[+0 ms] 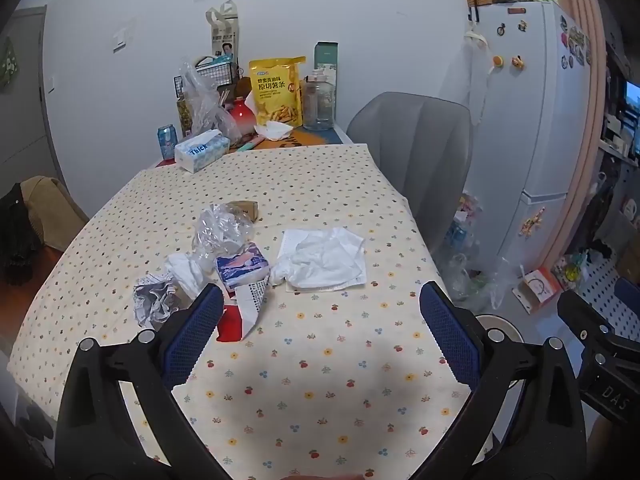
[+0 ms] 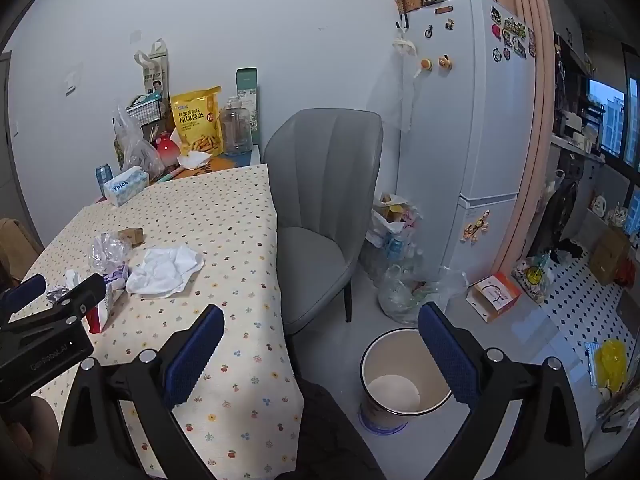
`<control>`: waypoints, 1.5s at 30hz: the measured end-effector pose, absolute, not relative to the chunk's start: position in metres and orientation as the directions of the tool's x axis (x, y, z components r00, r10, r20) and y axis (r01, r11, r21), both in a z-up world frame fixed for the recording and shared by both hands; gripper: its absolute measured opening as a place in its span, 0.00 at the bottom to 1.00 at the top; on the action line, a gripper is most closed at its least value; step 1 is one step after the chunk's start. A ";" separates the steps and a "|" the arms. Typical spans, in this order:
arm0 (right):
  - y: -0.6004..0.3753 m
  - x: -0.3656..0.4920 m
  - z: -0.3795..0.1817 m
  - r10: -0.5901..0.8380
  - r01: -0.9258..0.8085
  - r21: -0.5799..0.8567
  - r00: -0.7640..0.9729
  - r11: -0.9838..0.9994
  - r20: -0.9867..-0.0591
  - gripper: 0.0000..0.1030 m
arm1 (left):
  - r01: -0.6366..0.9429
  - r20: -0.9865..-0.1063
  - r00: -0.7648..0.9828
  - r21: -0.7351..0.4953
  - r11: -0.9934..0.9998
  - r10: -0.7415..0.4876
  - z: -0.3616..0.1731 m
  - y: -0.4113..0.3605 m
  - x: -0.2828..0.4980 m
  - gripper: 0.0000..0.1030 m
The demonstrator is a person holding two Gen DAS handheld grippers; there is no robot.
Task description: Collect trash
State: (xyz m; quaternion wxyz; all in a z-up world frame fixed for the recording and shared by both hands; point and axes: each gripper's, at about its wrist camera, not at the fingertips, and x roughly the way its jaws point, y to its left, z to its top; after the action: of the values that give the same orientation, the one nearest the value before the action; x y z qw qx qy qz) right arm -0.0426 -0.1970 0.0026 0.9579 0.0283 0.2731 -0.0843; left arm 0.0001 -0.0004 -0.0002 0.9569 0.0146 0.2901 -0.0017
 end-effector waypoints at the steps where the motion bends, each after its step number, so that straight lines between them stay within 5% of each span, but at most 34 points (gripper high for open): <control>1: -0.197 -0.043 0.003 -0.145 0.177 0.011 0.836 0.984 -0.529 0.92 | 0.011 -0.553 0.833 0.029 1.000 0.007 0.000 0.000 0.000 0.95; 45: -0.195 -0.049 0.008 -0.122 0.163 0.034 0.845 0.986 -0.520 0.92 | -0.012 -0.535 0.845 0.029 1.000 0.025 -0.001 0.003 -0.001 0.95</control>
State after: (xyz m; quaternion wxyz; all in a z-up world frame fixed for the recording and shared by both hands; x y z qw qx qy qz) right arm -0.0486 -0.1953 0.0078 0.9598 0.0383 0.2679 -0.0744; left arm -0.0015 0.0033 -0.0007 0.9603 0.0121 0.2786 0.0095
